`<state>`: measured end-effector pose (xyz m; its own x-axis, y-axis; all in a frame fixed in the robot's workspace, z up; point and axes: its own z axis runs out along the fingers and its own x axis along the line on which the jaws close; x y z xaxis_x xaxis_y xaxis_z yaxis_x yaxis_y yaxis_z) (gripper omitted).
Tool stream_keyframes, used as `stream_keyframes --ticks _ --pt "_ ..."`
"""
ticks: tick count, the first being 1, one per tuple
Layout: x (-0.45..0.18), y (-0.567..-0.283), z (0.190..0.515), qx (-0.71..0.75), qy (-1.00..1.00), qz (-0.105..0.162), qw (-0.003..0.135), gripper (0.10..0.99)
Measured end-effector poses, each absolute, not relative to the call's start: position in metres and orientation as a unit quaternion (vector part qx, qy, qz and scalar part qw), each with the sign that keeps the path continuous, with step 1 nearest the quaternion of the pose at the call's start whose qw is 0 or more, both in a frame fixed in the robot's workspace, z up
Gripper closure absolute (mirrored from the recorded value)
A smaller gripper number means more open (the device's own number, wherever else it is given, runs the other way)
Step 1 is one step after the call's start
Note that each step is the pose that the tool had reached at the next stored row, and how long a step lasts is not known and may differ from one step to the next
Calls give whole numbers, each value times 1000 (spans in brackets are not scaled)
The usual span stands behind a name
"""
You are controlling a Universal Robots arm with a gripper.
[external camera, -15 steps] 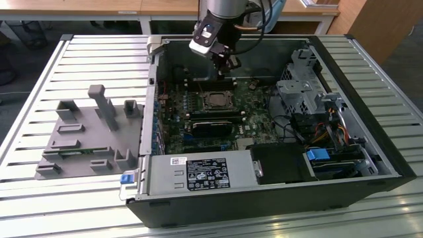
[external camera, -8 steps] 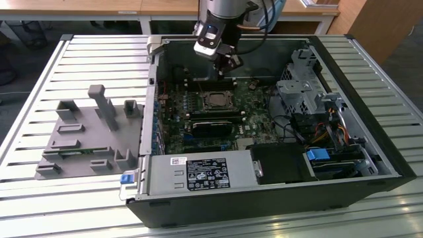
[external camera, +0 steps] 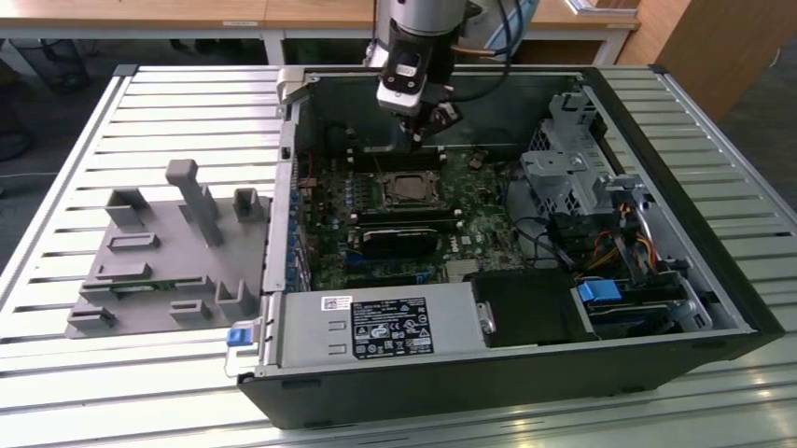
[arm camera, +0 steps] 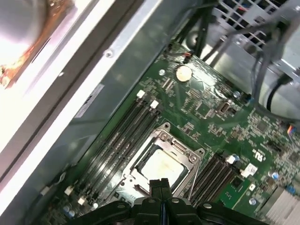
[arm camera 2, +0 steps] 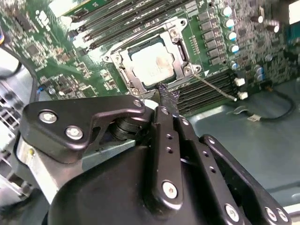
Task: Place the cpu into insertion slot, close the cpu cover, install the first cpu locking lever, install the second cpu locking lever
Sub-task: 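Install the first cpu locking lever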
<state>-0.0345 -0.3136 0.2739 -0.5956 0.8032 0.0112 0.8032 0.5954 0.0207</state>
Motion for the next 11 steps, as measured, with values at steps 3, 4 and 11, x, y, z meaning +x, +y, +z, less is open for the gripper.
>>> stream_keyframes --ticks 3,4,11 --pt "-35 -314 274 -425 -905 -12 1 980" --pt "-35 -314 274 -417 -909 -12 1 980" --pt "-35 -314 273 -358 -933 -12 2 980"
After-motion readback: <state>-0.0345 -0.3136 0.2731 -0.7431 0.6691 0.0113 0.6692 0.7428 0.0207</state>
